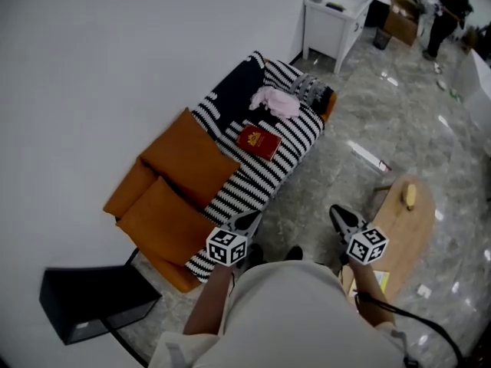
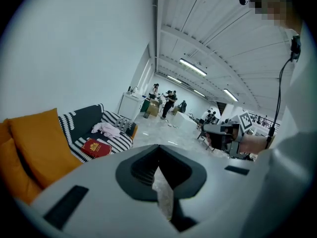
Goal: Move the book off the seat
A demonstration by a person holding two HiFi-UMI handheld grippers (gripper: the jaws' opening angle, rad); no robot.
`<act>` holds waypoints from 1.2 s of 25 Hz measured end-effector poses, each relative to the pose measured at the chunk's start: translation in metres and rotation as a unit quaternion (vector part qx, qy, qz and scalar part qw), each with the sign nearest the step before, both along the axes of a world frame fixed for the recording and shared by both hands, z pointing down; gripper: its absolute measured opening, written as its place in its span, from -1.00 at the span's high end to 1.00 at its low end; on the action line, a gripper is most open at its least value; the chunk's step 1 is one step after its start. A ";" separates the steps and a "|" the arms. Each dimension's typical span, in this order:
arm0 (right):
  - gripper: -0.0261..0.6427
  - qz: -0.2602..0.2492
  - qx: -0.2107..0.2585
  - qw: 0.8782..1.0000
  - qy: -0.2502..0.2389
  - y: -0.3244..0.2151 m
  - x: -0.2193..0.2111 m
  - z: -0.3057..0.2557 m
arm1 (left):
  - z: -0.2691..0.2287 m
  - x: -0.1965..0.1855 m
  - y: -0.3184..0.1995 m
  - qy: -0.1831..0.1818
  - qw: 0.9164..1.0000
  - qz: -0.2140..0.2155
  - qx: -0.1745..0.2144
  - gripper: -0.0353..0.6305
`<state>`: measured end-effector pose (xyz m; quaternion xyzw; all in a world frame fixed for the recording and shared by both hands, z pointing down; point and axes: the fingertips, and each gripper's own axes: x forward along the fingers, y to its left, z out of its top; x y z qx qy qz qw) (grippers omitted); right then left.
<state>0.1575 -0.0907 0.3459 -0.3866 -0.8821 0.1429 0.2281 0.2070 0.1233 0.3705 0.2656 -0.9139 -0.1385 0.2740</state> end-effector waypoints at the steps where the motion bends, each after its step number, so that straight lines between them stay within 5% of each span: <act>1: 0.78 -0.002 -0.002 1.000 0.003 -0.004 0.001 0.002 | 0.001 0.001 -0.003 0.001 1.000 -0.003 0.001 0.89; 16: 0.78 -0.050 0.020 0.998 0.019 -0.048 0.006 0.029 | 0.026 0.016 -0.053 0.025 0.999 -0.040 -0.003 0.89; 30: 0.78 -0.045 0.030 0.998 0.034 -0.029 -0.027 0.038 | 0.034 -0.017 -0.027 0.035 0.998 -0.053 -0.002 0.89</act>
